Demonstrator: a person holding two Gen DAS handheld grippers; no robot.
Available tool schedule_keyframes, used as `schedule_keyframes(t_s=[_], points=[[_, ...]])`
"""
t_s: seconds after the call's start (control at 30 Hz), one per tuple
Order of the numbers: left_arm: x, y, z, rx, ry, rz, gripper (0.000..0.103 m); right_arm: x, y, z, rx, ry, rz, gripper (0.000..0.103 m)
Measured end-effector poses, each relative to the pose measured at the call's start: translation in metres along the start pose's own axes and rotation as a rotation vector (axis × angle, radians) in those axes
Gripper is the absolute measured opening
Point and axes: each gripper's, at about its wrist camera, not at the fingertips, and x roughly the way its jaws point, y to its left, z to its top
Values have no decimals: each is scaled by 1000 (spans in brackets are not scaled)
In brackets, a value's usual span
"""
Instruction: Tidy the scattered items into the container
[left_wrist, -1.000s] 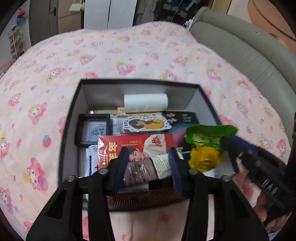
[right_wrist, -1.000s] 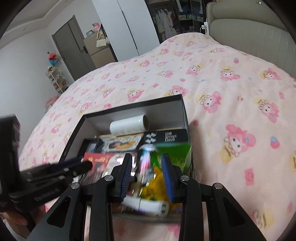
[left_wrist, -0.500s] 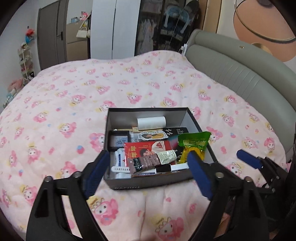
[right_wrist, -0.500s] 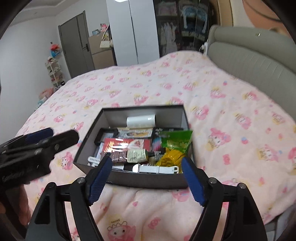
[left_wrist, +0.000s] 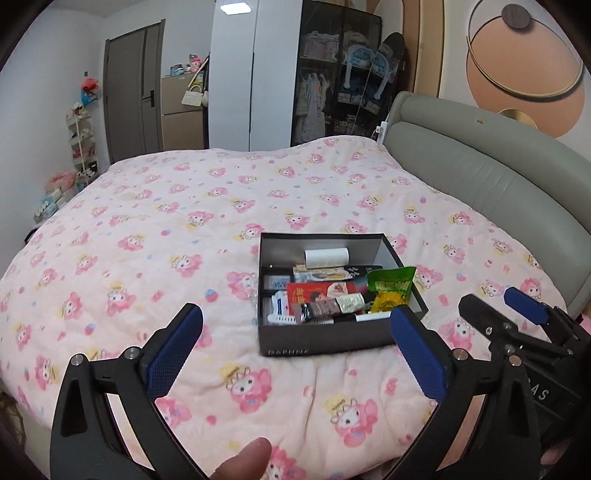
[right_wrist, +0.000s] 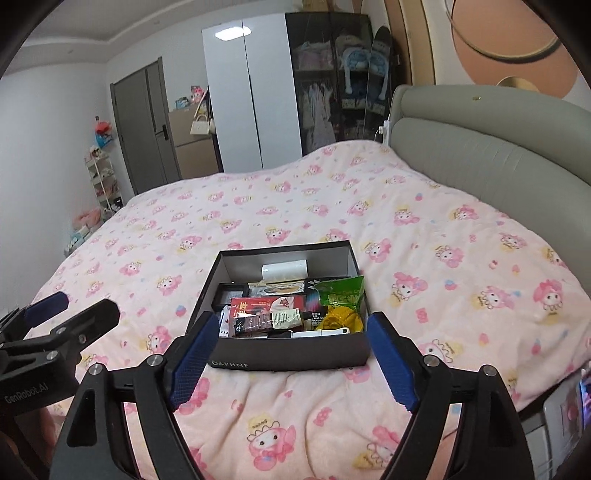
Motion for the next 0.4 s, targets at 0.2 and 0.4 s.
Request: schedule_keyframes(t_s=[0.2,0.4], points=[[-11,0,-16,-6,1,2,102,-12,12,-15,-33,-5,2,82],[-16,2,-24,-5,-4,-3,102,-12,14,-24,-15,24,10,83]])
